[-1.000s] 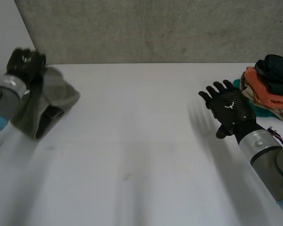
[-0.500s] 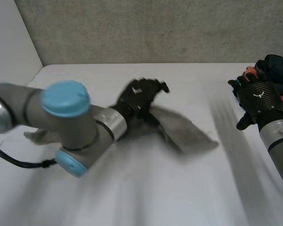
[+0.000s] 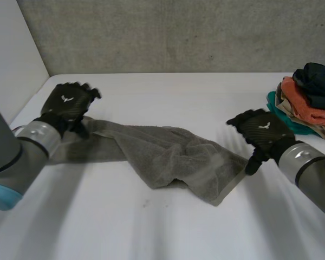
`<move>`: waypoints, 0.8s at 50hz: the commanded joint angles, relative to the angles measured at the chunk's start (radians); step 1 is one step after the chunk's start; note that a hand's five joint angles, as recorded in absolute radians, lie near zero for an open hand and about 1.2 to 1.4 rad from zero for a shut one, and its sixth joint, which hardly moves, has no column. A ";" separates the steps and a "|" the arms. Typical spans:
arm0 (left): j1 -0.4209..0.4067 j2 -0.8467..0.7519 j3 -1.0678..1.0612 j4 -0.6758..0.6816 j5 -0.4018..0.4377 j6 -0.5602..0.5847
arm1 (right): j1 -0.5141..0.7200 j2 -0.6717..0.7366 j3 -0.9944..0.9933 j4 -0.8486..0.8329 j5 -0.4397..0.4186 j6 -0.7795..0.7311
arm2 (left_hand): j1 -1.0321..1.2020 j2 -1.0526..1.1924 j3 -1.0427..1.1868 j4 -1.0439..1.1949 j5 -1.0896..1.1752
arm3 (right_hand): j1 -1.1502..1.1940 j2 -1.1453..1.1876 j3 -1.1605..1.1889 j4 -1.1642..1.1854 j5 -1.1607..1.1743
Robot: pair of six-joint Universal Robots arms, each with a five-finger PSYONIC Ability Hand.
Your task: Fold the laundry.
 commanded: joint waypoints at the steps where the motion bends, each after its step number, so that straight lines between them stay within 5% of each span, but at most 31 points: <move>1: 0.170 -0.140 0.029 -0.003 0.161 0.109 | 0.092 0.071 -0.071 0.046 -0.007 0.105 | 0.041 0.051 0.047 0.061 0.071 | 0.012 0.026 0.026 0.021 0.013; 13: 0.254 -0.300 0.164 -0.171 0.184 0.103 | 0.250 0.257 -0.210 -0.006 0.104 0.108 | 0.285 0.295 0.291 0.305 0.315 | 0.129 0.143 0.143 0.138 0.130; 18: 0.259 -0.302 0.195 -0.263 0.089 0.096 | 0.256 0.298 -0.238 -0.008 0.133 0.102 | 0.273 0.283 0.279 0.293 0.303 | 0.314 0.328 0.328 0.323 0.315; 26: 0.250 -0.300 0.199 -0.270 -0.041 0.074 | 0.256 0.301 -0.232 -0.018 0.130 0.100 | 0.261 0.271 0.268 0.282 0.291 | 0.711 0.724 0.725 0.720 0.711; 40: 0.248 -0.308 0.209 -0.242 -0.044 0.071 | 0.255 0.303 -0.220 -0.021 0.128 0.097 | 0.264 0.274 0.270 0.284 0.294 | 0.731 0.745 0.745 0.740 0.732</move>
